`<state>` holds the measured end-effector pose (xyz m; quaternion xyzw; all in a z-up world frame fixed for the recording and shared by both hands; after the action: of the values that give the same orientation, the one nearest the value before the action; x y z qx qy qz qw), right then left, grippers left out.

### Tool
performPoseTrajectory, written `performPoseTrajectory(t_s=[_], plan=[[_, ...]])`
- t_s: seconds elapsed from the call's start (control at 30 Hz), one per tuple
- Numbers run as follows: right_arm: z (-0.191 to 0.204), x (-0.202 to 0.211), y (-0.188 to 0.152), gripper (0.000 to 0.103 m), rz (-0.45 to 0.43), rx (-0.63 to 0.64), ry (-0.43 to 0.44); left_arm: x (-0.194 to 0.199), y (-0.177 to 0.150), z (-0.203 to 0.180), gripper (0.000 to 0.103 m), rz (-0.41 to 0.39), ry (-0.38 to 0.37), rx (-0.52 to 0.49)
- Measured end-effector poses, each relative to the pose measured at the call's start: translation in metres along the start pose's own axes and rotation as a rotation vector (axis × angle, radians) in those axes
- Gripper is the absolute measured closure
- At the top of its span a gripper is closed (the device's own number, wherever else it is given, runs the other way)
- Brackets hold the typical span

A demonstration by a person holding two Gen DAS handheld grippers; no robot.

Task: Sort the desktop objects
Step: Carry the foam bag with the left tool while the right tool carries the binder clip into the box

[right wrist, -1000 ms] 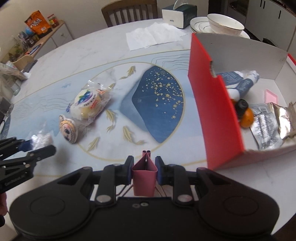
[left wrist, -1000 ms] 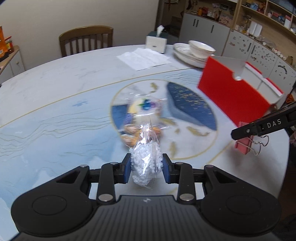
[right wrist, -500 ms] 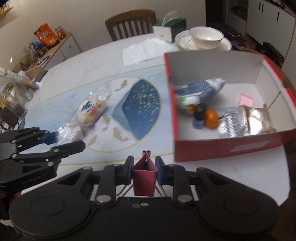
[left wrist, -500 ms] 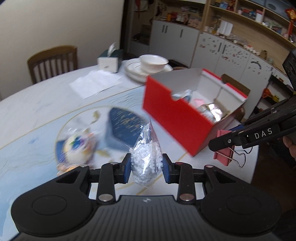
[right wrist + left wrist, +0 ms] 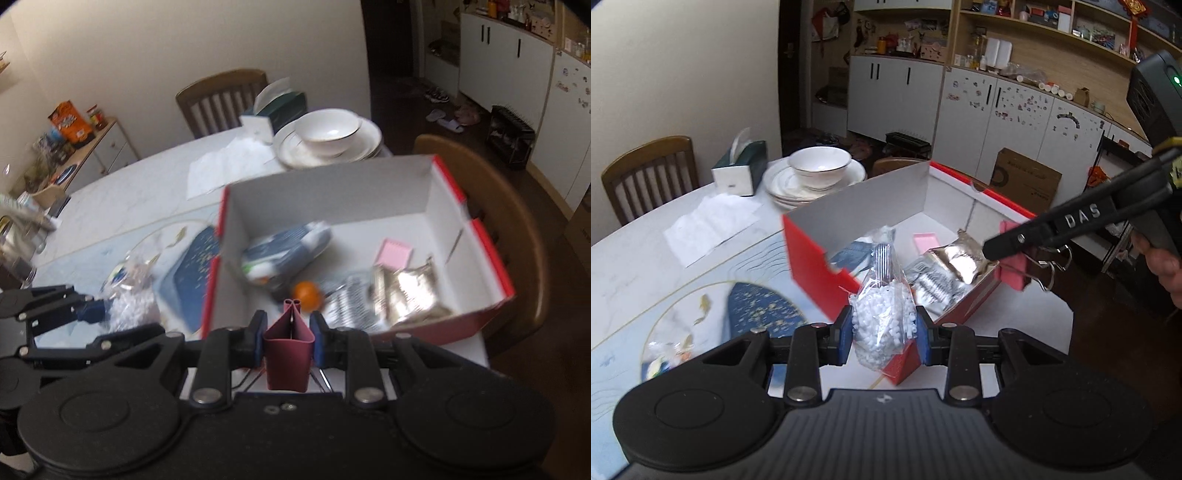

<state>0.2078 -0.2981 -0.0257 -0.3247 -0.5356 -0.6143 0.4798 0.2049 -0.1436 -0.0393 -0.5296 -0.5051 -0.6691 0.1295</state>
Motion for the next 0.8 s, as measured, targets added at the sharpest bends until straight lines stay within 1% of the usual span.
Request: performPoseTrajectory(t_s=[0.2, 0.33, 0.43, 0.67, 0.8], plan=[[-0.032, -0.002, 0.019, 0.080, -0.012, -0.021, -0.002, -0.021, 0.024, -0.018, 0.070, 0.037, -0.001, -0.022], [-0.045, 0.001, 0.031, 0.080, -0.028, -0.023, 0.007, -0.030, 0.045, -0.025, 0.070, 0.044, -0.022, -0.027], [-0.054, 0.001, 0.041, 0.080, -0.034, -0.022, 0.009, -0.042, 0.059, -0.029, 0.070, 0.062, -0.017, -0.041], [-0.074, -0.019, 0.067, 0.080, -0.008, -0.039, 0.013, -0.078, 0.085, -0.035, 0.070, 0.117, -0.012, -0.057], [-0.080, -0.033, 0.078, 0.080, 0.004, -0.031, 0.009, -0.100, 0.093, -0.037, 0.070, 0.159, -0.011, -0.066]])
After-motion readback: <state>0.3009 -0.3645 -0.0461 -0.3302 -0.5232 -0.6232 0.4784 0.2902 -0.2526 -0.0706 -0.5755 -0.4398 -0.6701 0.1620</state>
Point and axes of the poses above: each gripper's, at about its wrist camera, not at the fingertips, and x roughly against the way its jaws point, z to its left, y to its top, the point moved 7 cm from there along -x, roughly the way its jaws point, and after that the axes turned 15 degrees about z, right-handed, at the moved point
